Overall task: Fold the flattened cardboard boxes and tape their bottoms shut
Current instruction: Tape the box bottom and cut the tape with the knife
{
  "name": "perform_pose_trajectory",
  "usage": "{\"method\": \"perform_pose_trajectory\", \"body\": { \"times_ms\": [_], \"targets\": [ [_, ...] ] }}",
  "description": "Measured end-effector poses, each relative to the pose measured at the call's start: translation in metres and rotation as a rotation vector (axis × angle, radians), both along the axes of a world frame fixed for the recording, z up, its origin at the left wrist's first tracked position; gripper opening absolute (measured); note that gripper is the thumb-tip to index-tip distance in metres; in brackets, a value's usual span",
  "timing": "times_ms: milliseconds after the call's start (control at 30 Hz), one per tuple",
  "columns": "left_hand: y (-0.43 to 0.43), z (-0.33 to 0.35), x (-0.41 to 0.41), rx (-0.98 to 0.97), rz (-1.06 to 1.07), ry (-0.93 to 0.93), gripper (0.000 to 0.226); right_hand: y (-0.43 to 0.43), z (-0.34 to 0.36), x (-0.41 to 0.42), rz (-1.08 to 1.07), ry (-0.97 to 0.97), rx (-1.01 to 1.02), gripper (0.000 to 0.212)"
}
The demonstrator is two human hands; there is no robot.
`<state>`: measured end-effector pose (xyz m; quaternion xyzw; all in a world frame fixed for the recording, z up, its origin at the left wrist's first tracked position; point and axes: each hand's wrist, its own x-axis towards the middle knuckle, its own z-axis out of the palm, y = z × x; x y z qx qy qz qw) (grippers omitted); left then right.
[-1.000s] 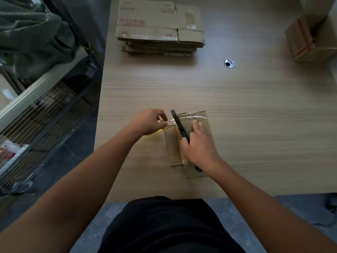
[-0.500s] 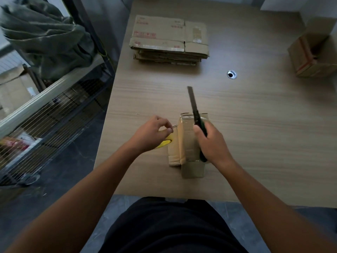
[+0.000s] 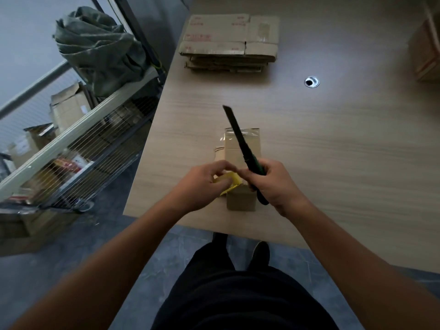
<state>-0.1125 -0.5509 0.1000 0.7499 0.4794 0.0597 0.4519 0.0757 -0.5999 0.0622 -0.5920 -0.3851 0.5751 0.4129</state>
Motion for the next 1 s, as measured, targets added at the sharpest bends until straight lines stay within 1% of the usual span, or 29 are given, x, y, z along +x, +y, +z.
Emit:
{"method": "perform_pose_trajectory", "body": {
  "times_ms": [33, 100, 133, 200, 233, 267, 333, 400, 500, 567, 633, 733, 800, 867, 933, 1000],
  "targets": [
    [-0.008, 0.001, 0.0, -0.013, 0.023, -0.031, 0.033, -0.003, -0.001, 0.004, -0.006, 0.04, -0.009, 0.018],
    [-0.018, 0.007, -0.004, -0.048, 0.082, -0.163, 0.048, -0.009, -0.002, 0.013, -0.045, 0.191, -0.034, 0.012],
    [-0.019, 0.01, -0.01, 0.003, 0.071, -0.201, 0.048, -0.012, -0.002, 0.018, -0.076, 0.263, -0.045, 0.015],
    [-0.012, 0.016, -0.025, 0.221, 0.024, -0.142, 0.039, -0.017, -0.004, 0.031, -0.178, 0.352, -0.076, 0.02],
    [-0.004, 0.018, -0.032, 0.291, 0.027, -0.095, 0.036, -0.019, -0.006, 0.038, -0.232, 0.347, -0.081, 0.021],
    [0.004, 0.019, -0.038, 0.31, 0.039, -0.052, 0.035, -0.02, -0.01, 0.044, -0.273, 0.308, -0.076, 0.02],
    [0.02, 0.016, -0.039, 0.309, 0.019, 0.043, 0.04, -0.022, -0.02, 0.05, -0.311, 0.196, -0.072, 0.02],
    [0.03, 0.005, -0.028, 0.293, -0.044, 0.133, 0.041, -0.02, -0.035, 0.051, -0.343, 0.104, -0.114, 0.019],
    [0.043, -0.027, -0.016, 0.291, -0.054, 0.215, 0.031, -0.014, -0.063, 0.049, -0.36, 0.016, -0.224, 0.021],
    [0.055, -0.051, -0.02, 0.283, -0.026, 0.246, 0.03, -0.009, -0.081, 0.042, -0.34, 0.016, -0.291, 0.023],
    [0.063, -0.073, -0.021, 0.26, -0.01, 0.26, 0.03, -0.006, -0.097, 0.036, -0.34, 0.062, -0.347, 0.023],
    [0.064, -0.098, -0.02, 0.158, -0.017, 0.197, 0.029, -0.001, -0.117, 0.027, -0.327, 0.174, -0.446, 0.026],
    [0.063, -0.108, -0.022, 0.099, 0.0, 0.154, 0.034, -0.002, -0.123, 0.024, -0.307, 0.102, -0.511, 0.026],
    [0.064, -0.113, -0.024, 0.076, 0.002, 0.135, 0.037, -0.006, -0.118, 0.025, -0.351, -0.1, -0.491, 0.032],
    [0.064, -0.114, -0.024, 0.095, -0.019, 0.148, 0.034, -0.012, -0.101, 0.026, -0.391, -0.365, -0.339, 0.032],
    [0.064, -0.113, -0.024, 0.118, -0.028, 0.151, 0.032, -0.017, -0.074, 0.014, -0.274, -0.545, -0.123, 0.025]
  ]
}}
